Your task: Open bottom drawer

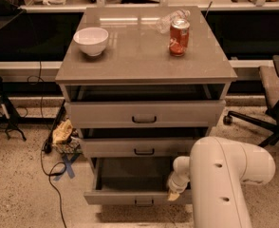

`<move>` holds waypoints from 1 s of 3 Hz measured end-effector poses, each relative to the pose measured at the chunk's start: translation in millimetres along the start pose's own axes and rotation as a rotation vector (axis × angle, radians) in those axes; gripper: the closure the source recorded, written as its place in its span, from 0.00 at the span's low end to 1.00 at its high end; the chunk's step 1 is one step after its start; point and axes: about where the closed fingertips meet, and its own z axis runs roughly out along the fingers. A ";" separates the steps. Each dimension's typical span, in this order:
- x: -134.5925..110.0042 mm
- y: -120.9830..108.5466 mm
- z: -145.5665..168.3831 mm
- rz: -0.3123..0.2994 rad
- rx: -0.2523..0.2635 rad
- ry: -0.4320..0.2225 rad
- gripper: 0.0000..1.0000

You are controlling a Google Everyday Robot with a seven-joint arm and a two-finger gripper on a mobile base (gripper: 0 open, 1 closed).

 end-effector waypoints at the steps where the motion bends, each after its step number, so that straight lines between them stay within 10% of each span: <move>1: 0.7 0.1 -0.2 0.000 0.000 0.000 0.58; 3: 1.2 0.2 -0.3 0.000 0.000 0.000 0.12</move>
Offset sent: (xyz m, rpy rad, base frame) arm -0.0001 -0.0007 0.0000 0.0000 0.0000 0.0000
